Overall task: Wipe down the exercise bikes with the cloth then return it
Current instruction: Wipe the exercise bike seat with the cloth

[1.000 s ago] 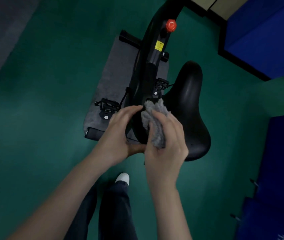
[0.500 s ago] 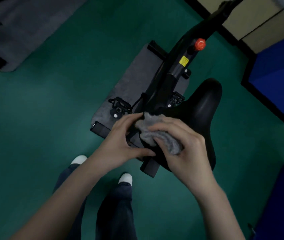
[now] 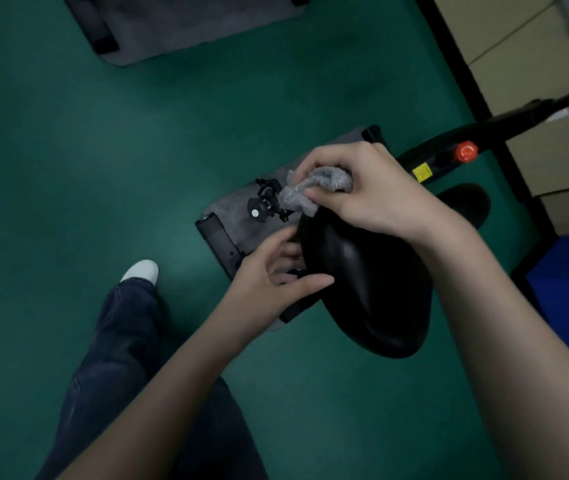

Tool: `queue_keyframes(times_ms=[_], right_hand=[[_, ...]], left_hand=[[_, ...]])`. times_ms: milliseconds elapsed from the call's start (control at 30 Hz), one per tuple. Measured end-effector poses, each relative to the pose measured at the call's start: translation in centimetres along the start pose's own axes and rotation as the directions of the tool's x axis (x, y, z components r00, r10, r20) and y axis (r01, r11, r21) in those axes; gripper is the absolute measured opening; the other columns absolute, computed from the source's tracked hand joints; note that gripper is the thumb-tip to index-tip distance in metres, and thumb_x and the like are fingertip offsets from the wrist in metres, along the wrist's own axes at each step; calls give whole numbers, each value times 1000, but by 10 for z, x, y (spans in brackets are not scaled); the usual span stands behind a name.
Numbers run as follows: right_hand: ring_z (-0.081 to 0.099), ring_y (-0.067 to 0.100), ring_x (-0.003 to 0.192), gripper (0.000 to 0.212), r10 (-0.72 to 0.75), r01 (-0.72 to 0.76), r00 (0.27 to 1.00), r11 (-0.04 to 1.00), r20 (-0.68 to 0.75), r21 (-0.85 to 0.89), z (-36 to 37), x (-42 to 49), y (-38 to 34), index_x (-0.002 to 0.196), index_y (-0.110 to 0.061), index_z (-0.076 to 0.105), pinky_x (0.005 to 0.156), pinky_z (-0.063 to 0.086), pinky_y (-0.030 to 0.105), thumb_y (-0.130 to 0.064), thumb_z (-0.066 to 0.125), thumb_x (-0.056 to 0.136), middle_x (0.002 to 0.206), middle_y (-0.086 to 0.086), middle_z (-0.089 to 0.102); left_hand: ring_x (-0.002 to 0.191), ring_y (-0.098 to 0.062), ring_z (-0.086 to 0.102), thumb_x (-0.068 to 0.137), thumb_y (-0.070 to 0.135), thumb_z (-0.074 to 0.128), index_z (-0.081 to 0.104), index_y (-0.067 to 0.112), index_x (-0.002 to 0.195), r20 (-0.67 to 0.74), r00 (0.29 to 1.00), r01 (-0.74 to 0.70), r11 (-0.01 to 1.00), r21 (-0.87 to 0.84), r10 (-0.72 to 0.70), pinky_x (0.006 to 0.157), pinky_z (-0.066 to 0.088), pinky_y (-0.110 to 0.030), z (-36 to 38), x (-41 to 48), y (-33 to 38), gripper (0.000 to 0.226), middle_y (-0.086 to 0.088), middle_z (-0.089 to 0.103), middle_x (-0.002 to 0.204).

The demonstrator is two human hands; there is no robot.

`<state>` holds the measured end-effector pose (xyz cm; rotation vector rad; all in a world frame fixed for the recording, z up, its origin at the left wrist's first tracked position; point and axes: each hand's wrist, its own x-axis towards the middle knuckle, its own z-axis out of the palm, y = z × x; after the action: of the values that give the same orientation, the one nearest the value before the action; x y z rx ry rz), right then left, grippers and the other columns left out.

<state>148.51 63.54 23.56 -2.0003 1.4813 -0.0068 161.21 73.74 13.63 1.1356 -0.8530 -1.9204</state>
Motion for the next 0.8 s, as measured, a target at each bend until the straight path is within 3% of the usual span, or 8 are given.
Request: queue_keyframes(times_ms=[100, 200, 300, 467, 567, 667, 733, 800], right_hand=[[66, 6, 94, 15, -121, 119, 979, 993, 165, 21, 0, -14, -9, 92, -21, 72, 84, 49, 32, -9, 69, 84, 94, -6, 73], [65, 7, 91, 14, -212, 229, 940, 973, 266, -35, 2, -19, -12, 95, -21, 72, 81, 49, 33, -11, 70, 85, 94, -7, 71], [67, 10, 92, 13, -205, 229, 956, 968, 209, -99, 3, -3, -10, 98, -18, 72, 82, 50, 31, -13, 69, 86, 96, -4, 73], [64, 7, 87, 14, -40, 51, 997, 987, 72, -155, 8, 20, -2, 95, -20, 72, 73, 40, 7, -12, 66, 85, 83, -7, 69], [64, 3, 92, 18, -150, 159, 987, 973, 65, -167, 11, -1, -8, 94, -18, 72, 81, 44, 12, -5, 67, 82, 89, -13, 68], [64, 7, 91, 28, -279, 295, 952, 945, 123, -141, 14, -30, -10, 95, -14, 72, 82, 50, 24, 6, 69, 76, 93, -6, 69], [64, 10, 94, 29, -295, 307, 949, 945, 110, -117, 16, -41, -7, 98, -11, 72, 84, 50, 28, 9, 69, 77, 97, -2, 68], [64, 7, 95, 23, -309, 312, 950, 945, 51, -93, 14, -39, -6, 100, -9, 71, 85, 49, 24, 5, 69, 82, 99, -2, 68]], left_hand=[[81, 0, 65, 63, 21, 79, 62, 29, 99, -90, 996, 2, 995, -99, -11, 76, 52, -17, 12, -13, -7, 41, 13, 69, 83], [81, -3, 63, 74, 7, 76, 62, 23, 101, -117, 993, 7, 986, -167, -27, 78, 51, -17, 21, -21, -11, 34, 9, 67, 87], [82, -5, 62, 77, 6, 74, 59, 20, 116, -132, 991, -9, 979, -205, -18, 80, 50, -19, 27, -24, -10, 44, 3, 65, 93], [82, -7, 60, 75, 1, 74, 54, 13, 128, -136, 991, -22, 968, -249, -12, 83, 50, -26, 31, -26, -14, 59, -2, 61, 100], [80, -4, 60, 73, -3, 74, 56, 24, 120, -119, 993, -28, 959, -283, -6, 78, 51, -21, 30, -26, -17, 57, 5, 61, 97], [77, 1, 60, 72, -5, 74, 57, 27, 105, -119, 993, -28, 954, -298, -8, 73, 49, -14, 29, -25, -19, 49, 9, 62, 93], [79, -1, 60, 71, -5, 75, 58, 22, 108, -112, 994, -28, 953, -301, -6, 75, 48, -14, 27, -24, -18, 48, 7, 63, 93], [82, -6, 61, 72, -4, 75, 56, 16, 119, -102, 995, -28, 958, -286, -1, 76, 49, -15, 25, -23, -16, 54, 3, 63, 96]])
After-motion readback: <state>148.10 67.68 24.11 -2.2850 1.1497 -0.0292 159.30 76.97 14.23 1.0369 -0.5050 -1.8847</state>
